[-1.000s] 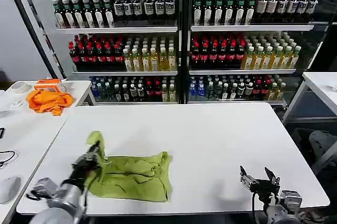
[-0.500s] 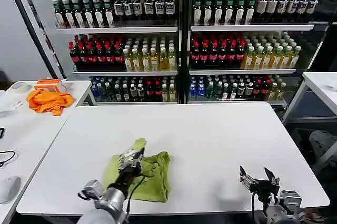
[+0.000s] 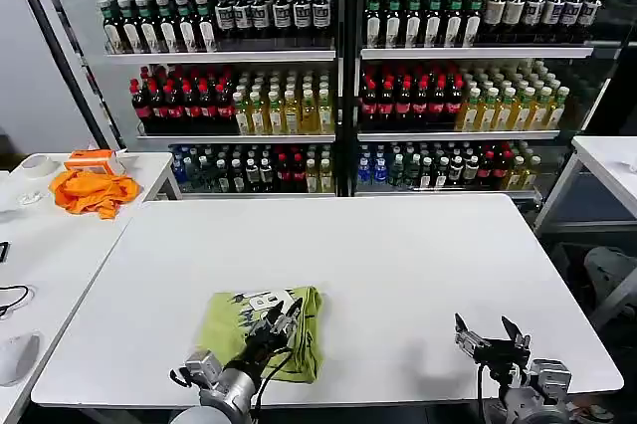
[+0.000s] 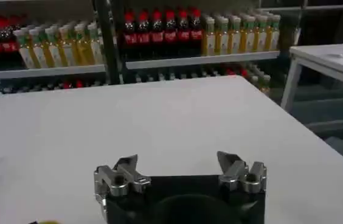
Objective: Fold and organize the clothes.
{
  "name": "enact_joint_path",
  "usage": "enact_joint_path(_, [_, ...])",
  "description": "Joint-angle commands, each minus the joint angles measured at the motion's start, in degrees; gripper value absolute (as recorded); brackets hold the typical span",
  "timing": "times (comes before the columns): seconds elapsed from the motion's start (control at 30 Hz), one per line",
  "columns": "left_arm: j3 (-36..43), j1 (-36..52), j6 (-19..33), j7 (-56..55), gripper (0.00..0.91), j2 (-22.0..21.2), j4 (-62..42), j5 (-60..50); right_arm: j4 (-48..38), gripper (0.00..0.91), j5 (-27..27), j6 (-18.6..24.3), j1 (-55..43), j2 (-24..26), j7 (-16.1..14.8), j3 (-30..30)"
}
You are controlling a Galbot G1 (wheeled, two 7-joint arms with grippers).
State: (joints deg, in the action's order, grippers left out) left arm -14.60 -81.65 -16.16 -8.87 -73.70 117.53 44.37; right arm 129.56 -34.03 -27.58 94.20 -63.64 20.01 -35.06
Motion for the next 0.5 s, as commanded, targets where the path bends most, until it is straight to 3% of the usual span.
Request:
enact_joint_path(0.03, [-9.26, -3.19, 2.19, -1.69, 0.907, 2.4, 2.49, -3.42, -0.13, 0.907, -0.09, -0.01, -0.12, 0.02, -0.02, -0.06])
enact_joint_path(0.23, [-15.21, -5.08, 3.0, -4.08, 0.907, 4.5, -1.66, -4.97, -0.25, 0.907, -0.09, 0.04, -0.2, -0.14, -0.07, -0.03])
enact_joint_path(0.5, [-14.31, -4.93, 2.84, -4.35, 0.907, 1.78, -5.43, -5.24, -0.22, 0.907, -0.04, 0.05, -0.16, -0.28, -0.05, -0.08])
